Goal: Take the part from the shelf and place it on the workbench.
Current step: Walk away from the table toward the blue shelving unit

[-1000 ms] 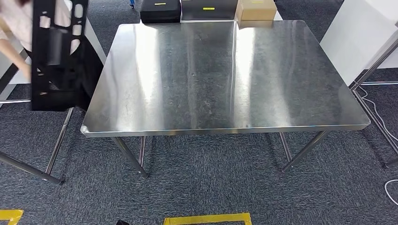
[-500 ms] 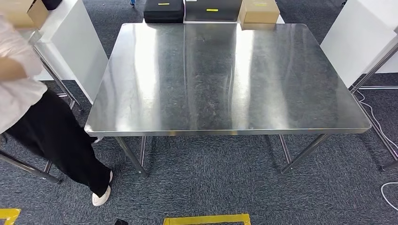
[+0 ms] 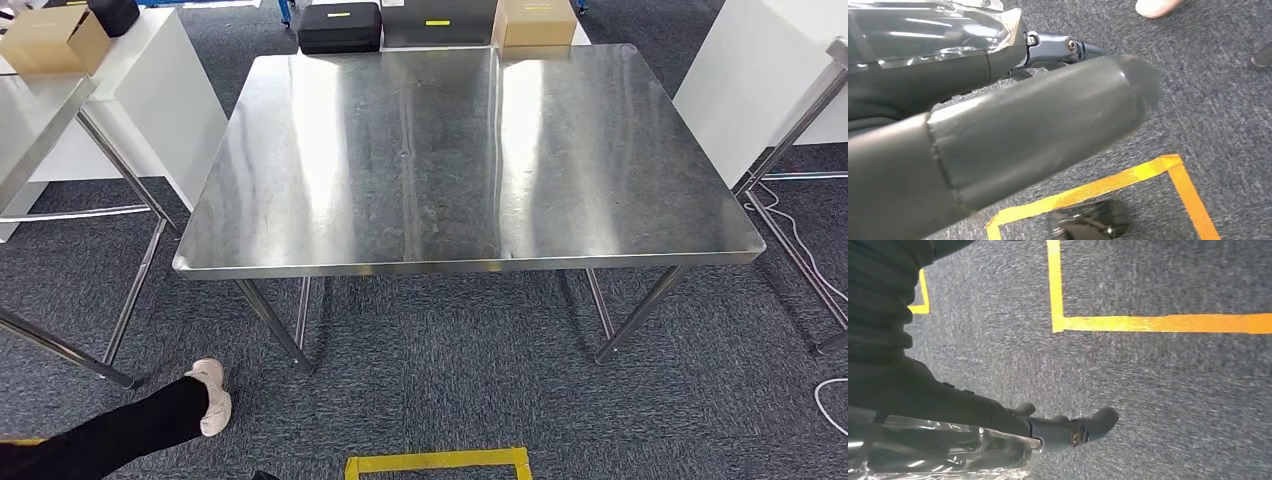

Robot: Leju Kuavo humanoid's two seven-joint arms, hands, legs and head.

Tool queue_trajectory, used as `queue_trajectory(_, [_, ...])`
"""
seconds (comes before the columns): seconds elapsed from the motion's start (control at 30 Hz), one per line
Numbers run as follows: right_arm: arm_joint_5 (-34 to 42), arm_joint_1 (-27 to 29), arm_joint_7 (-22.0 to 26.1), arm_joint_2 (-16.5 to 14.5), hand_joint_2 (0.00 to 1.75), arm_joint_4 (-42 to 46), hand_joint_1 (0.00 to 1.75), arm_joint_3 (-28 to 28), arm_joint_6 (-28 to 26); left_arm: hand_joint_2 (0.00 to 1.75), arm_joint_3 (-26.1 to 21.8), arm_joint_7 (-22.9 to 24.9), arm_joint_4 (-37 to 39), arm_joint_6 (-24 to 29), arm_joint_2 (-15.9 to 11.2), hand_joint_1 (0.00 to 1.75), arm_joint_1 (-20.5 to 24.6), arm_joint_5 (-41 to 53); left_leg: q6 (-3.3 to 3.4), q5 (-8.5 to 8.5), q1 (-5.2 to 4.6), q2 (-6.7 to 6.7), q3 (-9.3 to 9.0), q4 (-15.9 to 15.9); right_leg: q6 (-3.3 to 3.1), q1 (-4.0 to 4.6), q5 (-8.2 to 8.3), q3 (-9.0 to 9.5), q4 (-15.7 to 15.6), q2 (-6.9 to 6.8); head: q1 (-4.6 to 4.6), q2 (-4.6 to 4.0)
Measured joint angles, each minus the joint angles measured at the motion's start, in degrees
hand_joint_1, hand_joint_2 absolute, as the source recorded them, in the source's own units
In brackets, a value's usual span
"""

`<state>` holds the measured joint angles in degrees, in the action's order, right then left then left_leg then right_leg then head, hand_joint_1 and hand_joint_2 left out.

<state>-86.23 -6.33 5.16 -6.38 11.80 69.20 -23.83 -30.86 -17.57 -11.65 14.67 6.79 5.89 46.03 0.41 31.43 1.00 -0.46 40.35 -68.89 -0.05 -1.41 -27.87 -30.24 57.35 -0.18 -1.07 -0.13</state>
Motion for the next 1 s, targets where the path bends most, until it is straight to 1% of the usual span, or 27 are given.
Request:
queue_trajectory(0.03, [0.0, 0.1, 0.0, 0.0, 1.75, 0.0, 0.0, 0.0, 0.0, 0.0, 0.0, 0.0, 0.0, 0.0, 0.0, 0.0, 0.0, 0.0, -0.12, 1.98, 0.02, 0.1, 0.73, -3.4, -0.12, 0.14, 0.37, -0.46, 0.1, -0.18, -0.02, 0.0])
queue_trajectory(0.07, [0.0, 0.2, 0.0, 0.0, 1.75, 0.0, 0.0, 0.0, 0.0, 0.0, 0.0, 0.0, 0.0, 0.0, 0.0, 0.0, 0.0, 0.0, -0.15, 2.64, 0.03, 0.14, 0.54, -5.1, -0.11, 0.25, 0.7, -0.91, 0.1, -0.3, -0.01, 0.0])
queue_trajectory(0.1, [0.0, 0.2, 0.0, 0.0, 1.75, 0.0, 0.0, 0.0, 0.0, 0.0, 0.0, 0.0, 0.0, 0.0, 0.0, 0.0, 0.0, 0.0, -0.08, 2.22, 0.03, 0.18, -0.74, -4.6, -0.01, 0.31, 0.96, -1.33, 0.2, -0.37, -0.02, 0.0])
queue_trajectory(0.13, [0.0, 0.3, 0.0, 0.0, 1.75, 0.0, 0.0, 0.0, 0.0, 0.0, 0.0, -0.1, 0.0, 0.1, 0.0, 0.0, 0.0, -0.1, 0.08, 0.98, 0.03, 0.23, -3.16, -1.9, 0.15, 0.34, 1.14, -1.62, 0.3, -0.4, -0.04, 0.0])
queue_trajectory(0.17, [-0.1, 0.3, 0.0, 0.0, 1.75, 0.0, 0.0, 0.0, 0.0, 0.0, 0.0, -0.2, 0.0, 0.2, 0.0, 0.0, 0.0, -0.1, 0.3, -0.36, 0.02, 0.27, -6.06, 1.9, 0.3, 0.36, 1.29, -1.78, 0.3, -0.43, -0.03, 0.0])
queue_trajectory(0.2, [-0.1, 0.3, 0.0, -0.1, 1.75, 0.0, 0.0, 0.0, 0.0, 0.0, 0.0, -0.2, 0.0, 0.3, -0.1, 0.0, 0.1, -0.1, 0.5, -1.19, -0.09, 0.29, -8.85, 5.8, 0.54, 0.45, 1.47, -1.89, 0.3, -0.46, -0.02, 0.0])
queue_trajectory(0.23, [-0.2, 0.2, 0.0, -0.1, 1.75, 0.0, 0.0, -0.1, 0.0, 0.0, 0.0, -0.3, 0.0, 0.4, -0.1, 0.0, 0.2, -0.2, 0.74, -1.72, -0.26, 0.3, -10.76, 8.7, 0.79, 0.51, 1.69, -1.91, 0.3, -0.5, 0.02, 0.0])
queue_trajectory(0.27, [-0.2, 0.2, -0.1, -0.1, 1.75, 0.0, 0.0, -0.1, 0.0, 0.0, 0.0, -0.4, 0.0, 0.5, -0.1, 0.0, 0.2, -0.2, 0.93, -1.77, -0.47, 0.29, -11.66, 10.3, 1.08, 0.57, 1.92, -1.93, 0.3, -0.55, -0.03, 0.0])
queue_trajectory(0.3, [-0.2, 0.1, -0.1, -0.1, 1.75, 0.0, 0.0, -0.1, 0.0, 0.0, 0.0, -0.4, 0.0, 0.5, -0.1, 0.0, 0.2, -0.2, 1.12, -1.72, -0.7, 0.27, -11.88, 11.0, 1.45, 0.6, 2.22, -1.96, 0.2, -0.61, -0.03, 0.0])
queue_trajectory(0.37, [0.0, 0.1, -0.2, -0.1, 1.75, 0.0, 0.0, -0.1, -0.1, 0.0, 0.0, -0.5, 0.0, 0.5, -0.1, 0.0, 0.3, -0.2, 1.83, -2.43, -0.72, 0.34, -11.52, 11.5, 2.19, 0.68, 2.51, -2.28, 0.2, -0.64, -0.13, 0.0])
queue_trajectory(0.4, [0.1, 0.1, -0.3, -0.1, 1.75, 0.0, 0.0, -0.1, -0.1, 0.0, 0.0, -0.5, 0.0, 0.5, -0.1, 0.0, 0.3, -0.1, 2.35, -2.97, -0.64, 0.41, -11.22, 11.7, 2.27, 0.72, 1.77, -2.83, 1.0, -0.58, -0.07, 0.0])
queue_trajectory(0.43, [0.3, 0.1, -0.3, -0.1, 1.75, 0.0, 0.0, -0.1, -0.2, 0.0, 0.0, -0.5, 0.0, 0.5, -0.1, 0.0, 0.4, 0.0, 2.85, -3.59, -0.54, 0.49, -10.8, 12.0, 2.11, 0.76, 0.19, -3.81, 3.1, -0.48, -0.04, 0.0])
queue_trajectory(0.47, [0.4, 0.1, -0.3, -0.1, 1.75, 0.0, 0.0, -0.1, -0.2, 0.0, 0.0, -0.5, 0.0, 0.4, -0.1, 0.0, 0.4, 0.0, 3.17, -4.13, -0.51, 0.56, -10.25, 12.0, 1.77, 0.68, -2.02, -5.08, 6.2, -0.37, -0.01, 0.0])
queue_trajectory(0.5, [0.6, 0.1, -0.3, -0.1, 1.75, 0.0, 0.0, -0.1, -0.3, 0.0, 0.0, -0.5, 0.0, 0.4, -0.1, 0.0, 0.5, 0.1, 3.4, -4.63, -0.56, 0.57, -9.58, 12.0, 1.49, 0.67, -4.42, -6.51, 10.1, -0.27, 0.04, 0.0])
queue_trajectory(0.53, [0.7, 0.2, -0.3, -0.1, 1.75, 0.0, 0.0, -0.1, -0.3, 0.0, 0.0, -0.5, 0.0, 0.4, -0.1, 0.0, 0.5, 0.1, 3.42, -5.09, -0.61, 0.57, -8.95, 12.0, 1.49, 0.64, -6.2, -7.61, 13.7, -0.22, 0.05, 0.0])
queue_trajectory(0.57, [0.8, 0.2, -0.3, -0.1, 1.75, 0.0, 0.0, -0.1, -0.3, 0.0, 0.0, -0.4, 0.0, 0.3, -0.1, 0.0, 0.5, 0.1, 3.38, -5.54, -0.64, 0.58, -8.33, 12.0, 1.76, 0.64, -7.01, -7.89, 15.7, -0.2, 0.07, 0.0])
queue_trajectory(0.6, [0.9, 0.2, -0.3, -0.1, 1.75, 0.0, 0.0, -0.1, -0.4, 0.0, 0.0, -0.4, 0.0, 0.3, 0.0, 0.0, 0.5, 0.2, 3.3, -5.97, -0.67, 0.57, -7.77, 11.9, 2.19, 0.65, -6.91, -7.15, 15.8, -0.2, 0.09, 0.0])
queue_trajectory(0.63, [0.9, 0.2, -0.3, -0.1, 1.75, 0.0, 0.0, -0.1, -0.4, 0.0, 0.0, -0.4, 0.0, 0.3, 0.0, 0.0, 0.5, 0.2, 3.17, -6.38, -0.68, 0.56, -7.27, 11.9, 2.67, 0.65, -5.95, -5.12, 13.4, -0.19, 0.09, 0.0])
queue_trajectory(0.67, [1.0, 0.1, -0.3, 0.0, 1.75, 0.0, 0.0, -0.1, -0.4, 0.0, 0.0, -0.3, 0.0, 0.3, 0.0, 0.0, 0.6, 0.2, 2.99, -6.78, -0.68, 0.52, -6.84, 11.9, 3.05, 0.62, -4.67, -2.16, 9.1, -0.19, 0.11, 0.0])
queue_trajectory(0.7, [1.0, 0.1, -0.3, 0.0, 1.75, 0.0, 0.0, -0.1, -0.5, 0.0, 0.0, -0.3, 0.0, 0.3, 0.0, 0.0, 0.6, 0.2, 2.74, -7.11, -0.76, 0.49, -6.47, 11.8, 3.13, 0.63, -3.7, 0.88, 4.5, -0.13, 0.11, 0.0])
queue_trajectory(0.73, [1.0, 0.0, -0.3, 0.0, 1.75, 0.0, 0.0, -0.1, -0.5, 0.0, 0.0, -0.3, 0.0, 0.3, 0.0, 0.0, 0.7, 0.2, 2.43, -7.48, -0.84, 0.46, -6.21, 11.7, 2.97, 0.76, -2.83, 3.14, 1.0, -0.01, 0.06, 0.0])
queue_trajectory(0.77, [1.0, 0.0, -0.3, 0.0, 1.75, 0.0, 0.0, -0.1, -0.5, 0.0, 0.0, -0.3, 0.0, 0.2, 0.0, 0.0, 0.7, 0.2, 2.09, -7.8, -0.92, 0.42, -6.02, 11.6, 2.65, 0.87, -2.45, 4.21, -1.2, 0.12, 0.02, 0.0])
queue_trajectory(0.83, [1.0, 0.0, -0.3, 0.0, 1.75, 0.0, 0.0, -0.1, -0.6, 0.0, 0.0, -0.2, 0.0, 0.2, 0.0, 0.0, 0.9, 0.2, 1.41, -8.49, -0.97, 0.32, -5.76, 11.5, 1.82, 1.1, -1.91, 3.73, -1.6, 0.29, -0.08, 0.0])
queue_trajectory(0.87, [1.0, 0.0, -0.3, -0.1, 1.75, 0.0, 0.0, -0.1, -0.7, 0.0, 0.0, -0.2, 0.0, 0.2, 0.0, 0.0, 0.9, 0.2, 1.12, -8.5, -0.88, 0.22, -5.47, 11.3, 1.37, 0.85, -1.64, 3.24, -1.7, 0.18, -0.03, 0.0])
queue_trajectory(0.9, [1.0, 0.0, -0.3, -0.1, 1.75, 0.0, 0.0, -0.1, -0.7, 0.0, 0.0, -0.2, 0.0, 0.2, 0.0, 0.0, 0.9, 0.2, 0.8, -7.58, -0.79, 0.19, -5.03, 10.7, 0.74, 0.64, -1.17, 2.79, -1.7, 0.07, -0.09, 0.0])
queue_trajectory(0.93, [1.0, -0.1, -0.3, -0.1, 1.75, -0.1, 0.0, -0.1, -0.7, 0.0, 0.0, -0.2, 0.0, 0.2, 0.0, 0.0, 0.9, 0.2, 0.48, -5.63, -0.68, 0.18, -4.4, 9.2, 0.13, 0.4, -0.6, 2.27, -1.8, -0.05, -0.17, 0.0])
queue_trajectory(1.0, [1.0, -0.1, -0.3, -0.1, 1.75, -0.1, 0.0, -0.1, -0.7, 0.0, 0.0, -0.1, 0.0, 0.2, 0.0, 0.0, 0.9, 0.2, -0.16, 0.37, -0.45, 0.23, -2.7, 3.2, -0.66, 0.39, 0.6, 1.14, -1.8, -0.24, -0.38, 0.0])
